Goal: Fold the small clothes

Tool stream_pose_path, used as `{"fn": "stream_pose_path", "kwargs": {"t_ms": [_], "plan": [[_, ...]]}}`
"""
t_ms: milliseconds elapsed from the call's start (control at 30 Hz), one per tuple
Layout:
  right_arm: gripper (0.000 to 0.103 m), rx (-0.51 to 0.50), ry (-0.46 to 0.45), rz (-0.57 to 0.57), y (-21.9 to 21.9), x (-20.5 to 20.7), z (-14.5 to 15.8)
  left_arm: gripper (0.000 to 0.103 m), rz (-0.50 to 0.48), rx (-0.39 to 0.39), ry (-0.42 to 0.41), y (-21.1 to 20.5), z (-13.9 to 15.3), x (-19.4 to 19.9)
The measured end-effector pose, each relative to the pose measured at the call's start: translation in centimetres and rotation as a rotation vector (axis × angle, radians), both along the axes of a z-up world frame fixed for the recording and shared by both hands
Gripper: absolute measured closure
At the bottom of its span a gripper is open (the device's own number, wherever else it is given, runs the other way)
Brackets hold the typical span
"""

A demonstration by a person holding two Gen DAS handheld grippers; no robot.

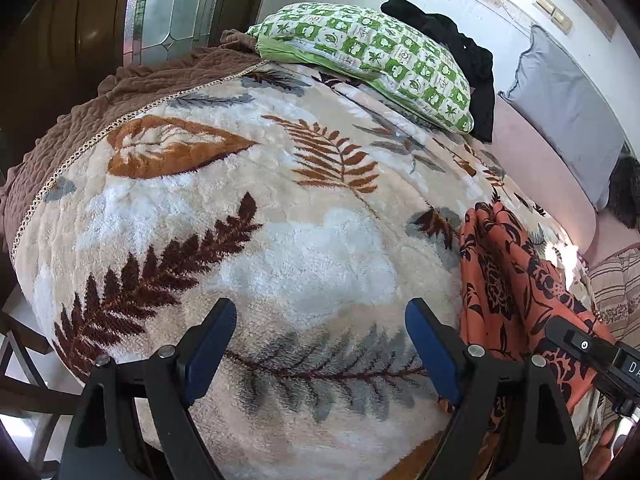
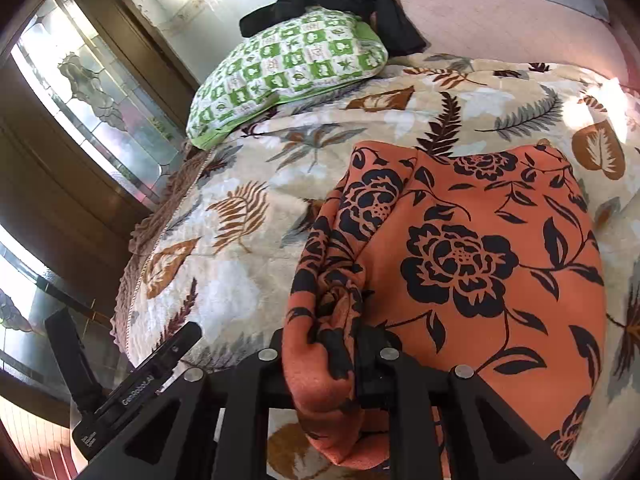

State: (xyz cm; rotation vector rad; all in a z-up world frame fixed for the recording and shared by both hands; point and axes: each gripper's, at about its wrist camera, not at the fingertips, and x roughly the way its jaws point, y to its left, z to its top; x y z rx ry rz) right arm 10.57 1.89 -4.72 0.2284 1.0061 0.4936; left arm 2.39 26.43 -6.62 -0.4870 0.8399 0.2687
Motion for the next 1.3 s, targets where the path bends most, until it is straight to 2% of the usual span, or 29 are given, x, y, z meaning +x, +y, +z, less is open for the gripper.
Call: {"fn": "stream_pose_path", "kwargs": {"t_ms": [100,167,233,267,300,400,467,533,633,667,733,767,800,833,867,900,933,967,1067,1133,1233,1300], "plan": [[0.083,-0.001,0.021,-0.012,0.8,0.0,-0.9,0.016,0.002,0.002,0.010,0.0,-0.4,-0.1],[0.076,-0.036,0.047,0.015,1.8,0.3,-2.2,0.016,-0.001,0.002,0.010,-0.1,-0.4,0.0],[0.052,-0.041,0.068,0.069,2.9,0.1,-3.6,0.016,-0.011,0.005,0.000,-0.3,-0.3,0.0],[0.031,-0.012,0.045,0.099,3.2,-0.5,-3.4,0.016,-0.017,0.008,-0.004,-0.5,-0.2,0.0],[0.019,0.006,0.020,0.116,3.4,-1.0,-3.0,0.016,-0.025,0.012,-0.009,-0.7,-0.1,0.0],[0.017,0.096,0.015,0.141,2.3,-1.7,-1.7,0.016,-0.069,0.012,-0.034,-1.5,0.4,-0.2],[0.017,0.164,-0.009,0.073,-0.4,-2.0,-0.6,0.016,-0.119,0.008,-0.059,-2.5,1.0,-0.5],[0.017,0.239,-0.025,-0.003,-3.9,-2.4,0.2,0.016,-0.203,-0.029,-0.084,-4.0,1.8,-0.7],[0.017,0.284,-0.016,-0.096,-8.7,-3.0,0.1,0.016,-0.332,-0.058,-0.123,-7.7,3.2,-1.2],[0.017,0.295,-0.010,-0.119,-10.0,-3.2,-0.2,0.016,-0.375,-0.044,-0.124,-9.2,3.6,-1.0],[0.017,0.320,0.009,-0.172,-12.4,-3.8,-1.0,0.016,-0.394,-0.001,-0.095,-11.2,3.3,-0.4],[0.017,0.339,0.023,-0.189,-13.3,-4.1,-1.4,0.023,-0.385,0.008,-0.071,-11.6,2.8,0.2],[0.017,0.355,0.033,-0.197,-14.1,-4.1,-1.7,0.036,-0.371,-0.001,-0.040,-11.5,2.0,0.8],[0.017,0.365,0.035,-0.201,-14.8,-4.4,-2.0,0.074,-0.355,-0.033,0.026,-10.9,0.6,1.6],[0.017,0.368,0.037,-0.202,-15.4,-4.4,-2.5,0.079,-0.330,-0.094,0.097,-10.0,-1.0,2.4],[0.017,0.374,0.049,-0.200,-15.9,-4.4,-2.9,0.075,-0.288,-0.186,0.131,-8.5,-2.6,2.5],[0.017,0.387,0.075,-0.196,-16.4,-4.4,-3.6,0.069,-0.269,-0.215,0.130,-7.9,-2.9,2.4],[0.017,0.402,0.097,-0.196,-16.8,-4.4,-4.2,0.067,-0.271,-0.203,0.125,-8.0,-2.6,2.3],[0.017,0.444,0.100,-0.190,-17.8,-4.3,-5.0,0.067,-0.300,-0.046,0.093,-10.1,0.4,1.8],[0.017,0.470,0.098,-0.191,-18.4,-4.2,-5.0,0.064,-0.328,0.055,0.038,-11.7,3.0,1.6],[0.017,0.490,0.078,-0.220,-19.9,-4.2,-4.7,0.037,-0.375,0.162,-0.046,-14.1,6.2,2.2],[0.016,0.507,0.080,-0.244,-21.2,-3.9,-4.7,0.035,-0.424,0.197,-0.073,-15.6,7.2,3.5]]}}
